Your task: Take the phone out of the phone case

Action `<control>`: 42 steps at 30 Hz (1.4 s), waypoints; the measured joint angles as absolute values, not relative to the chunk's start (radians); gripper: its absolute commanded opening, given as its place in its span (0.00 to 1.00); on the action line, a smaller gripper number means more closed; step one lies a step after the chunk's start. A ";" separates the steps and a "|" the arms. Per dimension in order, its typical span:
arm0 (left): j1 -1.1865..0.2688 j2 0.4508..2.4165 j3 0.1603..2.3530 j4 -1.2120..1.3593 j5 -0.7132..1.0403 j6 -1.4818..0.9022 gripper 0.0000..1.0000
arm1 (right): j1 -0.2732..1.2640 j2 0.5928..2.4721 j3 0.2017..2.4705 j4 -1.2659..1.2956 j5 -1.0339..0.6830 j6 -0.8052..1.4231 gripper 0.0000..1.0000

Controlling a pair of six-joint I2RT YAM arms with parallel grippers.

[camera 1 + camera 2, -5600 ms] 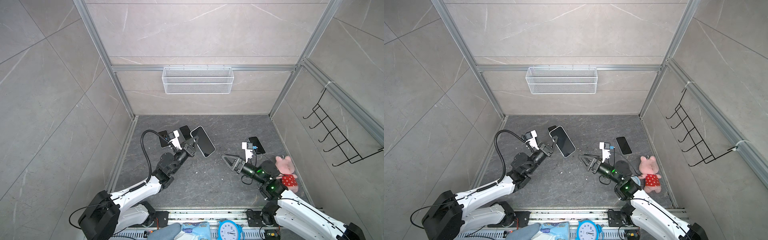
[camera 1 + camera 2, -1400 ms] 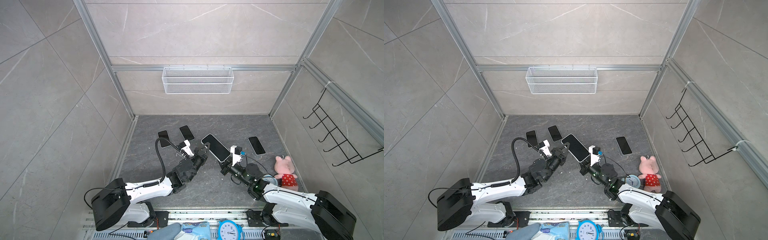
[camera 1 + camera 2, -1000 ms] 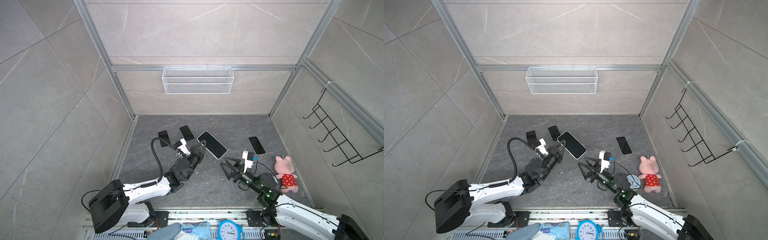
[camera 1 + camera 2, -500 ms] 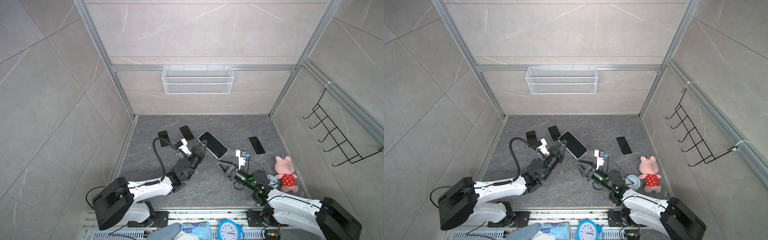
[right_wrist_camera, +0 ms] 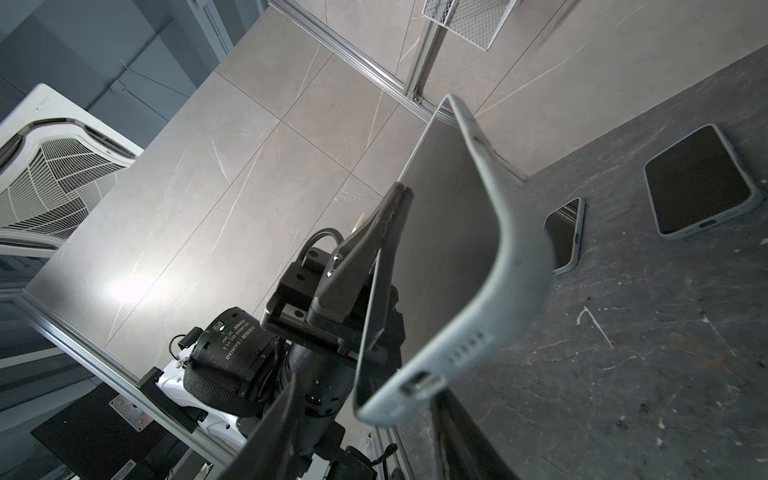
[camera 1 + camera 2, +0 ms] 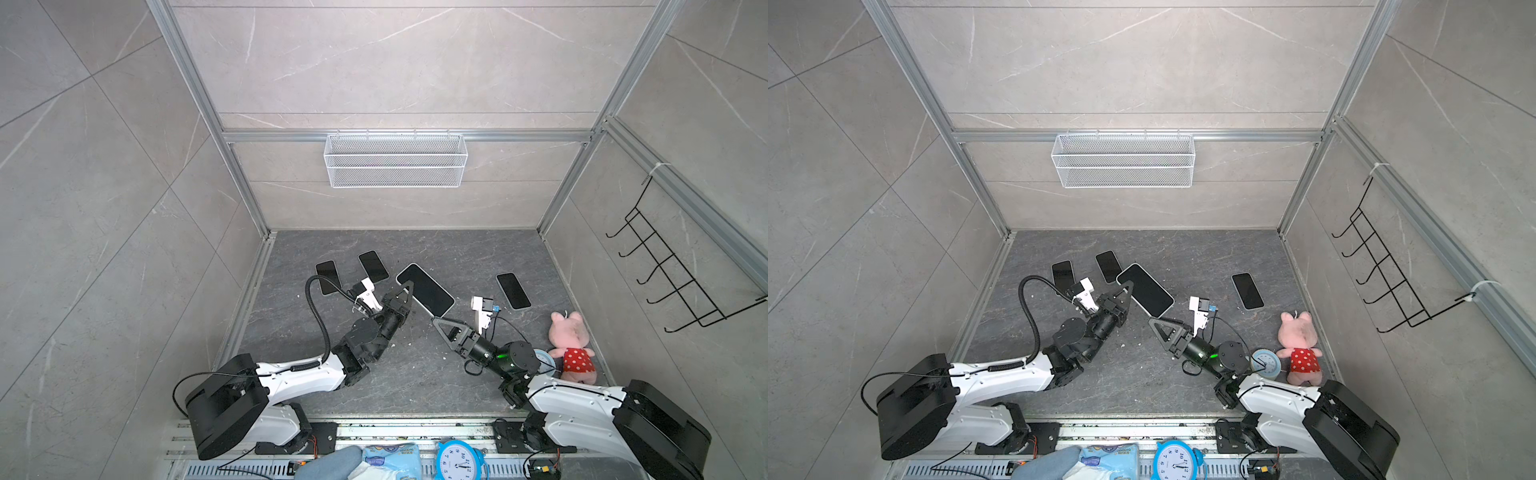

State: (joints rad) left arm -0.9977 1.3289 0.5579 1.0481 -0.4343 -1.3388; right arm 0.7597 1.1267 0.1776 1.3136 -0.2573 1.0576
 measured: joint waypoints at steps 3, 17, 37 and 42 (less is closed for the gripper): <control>-0.998 1.331 0.551 1.048 -0.434 -1.335 0.00 | 0.759 1.143 0.178 1.336 -0.254 1.070 0.34; -0.998 1.333 0.547 1.069 -0.434 -1.335 0.00 | 0.758 1.205 0.183 1.401 -0.262 1.128 0.06; -0.990 1.317 0.609 0.910 -0.375 -1.392 0.00 | 0.758 1.114 0.183 1.266 -0.242 0.854 0.00; -0.985 1.314 0.646 0.853 -0.345 -1.397 0.00 | 0.758 1.072 0.183 1.226 -0.227 0.764 0.00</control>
